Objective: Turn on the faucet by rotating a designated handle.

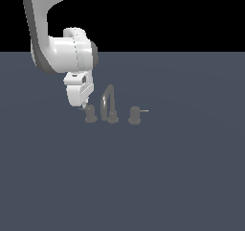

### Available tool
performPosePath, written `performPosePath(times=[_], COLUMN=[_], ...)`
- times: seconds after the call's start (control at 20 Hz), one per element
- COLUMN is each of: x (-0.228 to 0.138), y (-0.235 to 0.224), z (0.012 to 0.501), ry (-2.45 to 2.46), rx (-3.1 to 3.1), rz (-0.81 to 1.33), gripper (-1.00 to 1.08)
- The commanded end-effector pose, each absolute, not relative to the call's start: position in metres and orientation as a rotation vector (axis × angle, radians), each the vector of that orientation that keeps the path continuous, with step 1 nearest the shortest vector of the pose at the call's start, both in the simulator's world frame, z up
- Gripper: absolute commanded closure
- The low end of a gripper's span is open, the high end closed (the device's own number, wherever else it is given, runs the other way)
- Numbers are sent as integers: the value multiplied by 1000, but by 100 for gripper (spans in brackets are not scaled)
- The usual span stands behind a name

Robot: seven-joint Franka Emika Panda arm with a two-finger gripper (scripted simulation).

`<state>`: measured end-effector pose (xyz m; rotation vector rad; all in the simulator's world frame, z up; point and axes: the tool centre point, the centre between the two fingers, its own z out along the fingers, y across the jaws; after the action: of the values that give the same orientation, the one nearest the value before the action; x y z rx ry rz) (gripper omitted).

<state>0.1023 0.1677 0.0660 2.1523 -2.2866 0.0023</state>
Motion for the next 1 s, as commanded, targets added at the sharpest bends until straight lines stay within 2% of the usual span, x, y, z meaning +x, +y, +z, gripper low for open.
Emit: performPosePath(times=[0.0,0.3,0.8,0.95], x=[105,105,76,81], y=[167,166,186,180], z=[64,64,64,64], ry=[-2298,-2299,-2300,-2307], rx=[2141,2139,2139,2142], rz=[1,1,0,9], gripper=[108,108,108,108])
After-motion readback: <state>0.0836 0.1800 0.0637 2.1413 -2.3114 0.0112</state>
